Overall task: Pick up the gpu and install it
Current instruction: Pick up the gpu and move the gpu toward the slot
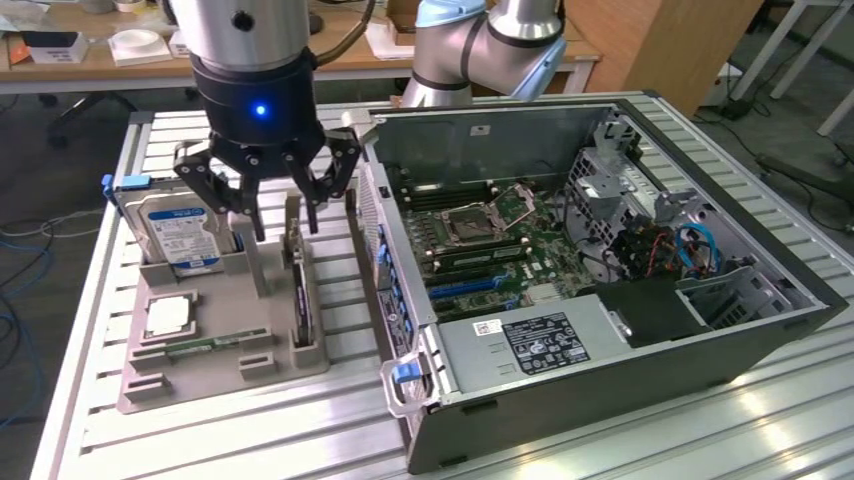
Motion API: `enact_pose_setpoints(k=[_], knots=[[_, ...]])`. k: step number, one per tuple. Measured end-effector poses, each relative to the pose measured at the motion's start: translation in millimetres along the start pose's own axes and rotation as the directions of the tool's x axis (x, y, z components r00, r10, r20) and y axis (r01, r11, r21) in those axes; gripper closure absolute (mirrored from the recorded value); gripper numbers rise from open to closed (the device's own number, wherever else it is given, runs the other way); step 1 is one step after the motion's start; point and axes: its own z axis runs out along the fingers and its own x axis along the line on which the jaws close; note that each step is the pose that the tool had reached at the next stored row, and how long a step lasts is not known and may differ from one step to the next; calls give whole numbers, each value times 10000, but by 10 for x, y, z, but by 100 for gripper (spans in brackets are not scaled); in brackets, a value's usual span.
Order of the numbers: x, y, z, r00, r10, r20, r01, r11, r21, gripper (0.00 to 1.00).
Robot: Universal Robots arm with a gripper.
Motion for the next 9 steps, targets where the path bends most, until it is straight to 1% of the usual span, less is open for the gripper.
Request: enact_pose_setpoints(k=[3,9], knots=[[26,-1,40,10000,0,1,0,10000,-1,47],[29,-2,148,10000,-1,1,1,10000,0,47]])
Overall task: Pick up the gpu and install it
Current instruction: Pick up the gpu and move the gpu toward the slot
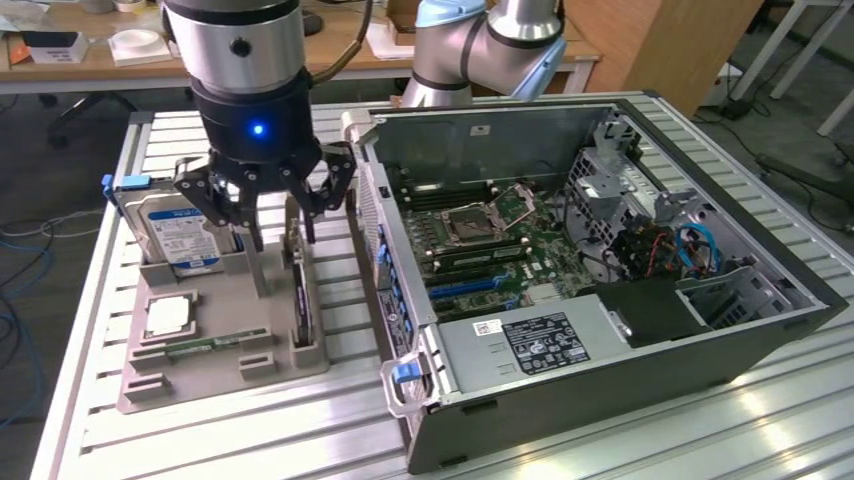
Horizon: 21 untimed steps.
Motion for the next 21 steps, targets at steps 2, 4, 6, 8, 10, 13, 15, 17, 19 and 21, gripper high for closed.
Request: enact_pose_setpoints(k=[2,4,6,8,10,13,15,17,19,21], knots=[[2,-1,36,10000,1,0,-1,10000,-1,47],[2,-2,73,10000,0,-1,0,10000,0,47],[3,-3,109,10000,1,-1,-1,10000,-1,47],[4,-5,145,10000,1,0,-1,10000,0,47],[4,-6,181,10000,0,0,0,10000,0,47],[5,-9,237,10000,1,0,-1,10000,-1,47],[6,-10,273,10000,1,-1,-1,10000,0,47],[7,-12,308,10000,1,0,-1,10000,0,47],[7,-13,341,10000,1,-1,-1,10000,0,47],[8,-14,368,10000,0,-1,0,10000,0,47]])
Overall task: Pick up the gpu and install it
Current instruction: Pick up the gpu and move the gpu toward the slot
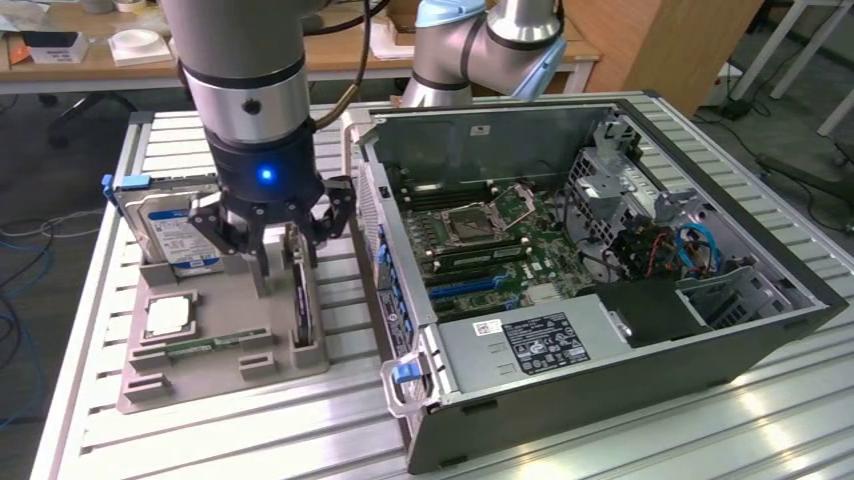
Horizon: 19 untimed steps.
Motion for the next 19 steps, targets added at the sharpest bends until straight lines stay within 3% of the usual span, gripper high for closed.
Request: enact_pose_setpoints(k=[19], knots=[[1,-2,40,10000,1,-1,-1,10000,0,47]])
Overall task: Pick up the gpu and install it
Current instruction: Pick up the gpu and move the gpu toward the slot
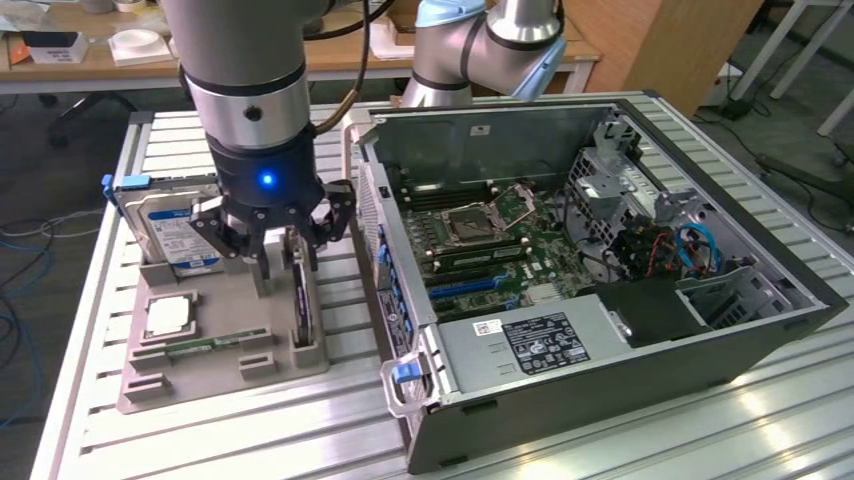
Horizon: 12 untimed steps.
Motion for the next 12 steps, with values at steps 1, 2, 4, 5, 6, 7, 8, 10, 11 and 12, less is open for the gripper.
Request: enact_pose_setpoints(k=[1,2,4,5,6,7,8,10,11,12], knots=[[0,0,1,10000,0,0,0,10000,0,47],[0,0,1,10000,0,0,0,10000,0,47],[0,0,1,10000,0,0,0,10000,0,47],[0,0,1,10000,0,0,0,10000,0,47],[0,0,1,10000,-1,0,1,10000,0,47],[0,0,1,10000,0,1,0,10000,0,47],[0,0,2,10000,-1,2,1,10000,-1,47],[-5,1,7,10000,-12,2,12,10000,-2,47],[-10,0,11,10000,-18,1,18,10000,-1,47],[-15,-1,15,10000,-24,1,24,10000,-2,47]])
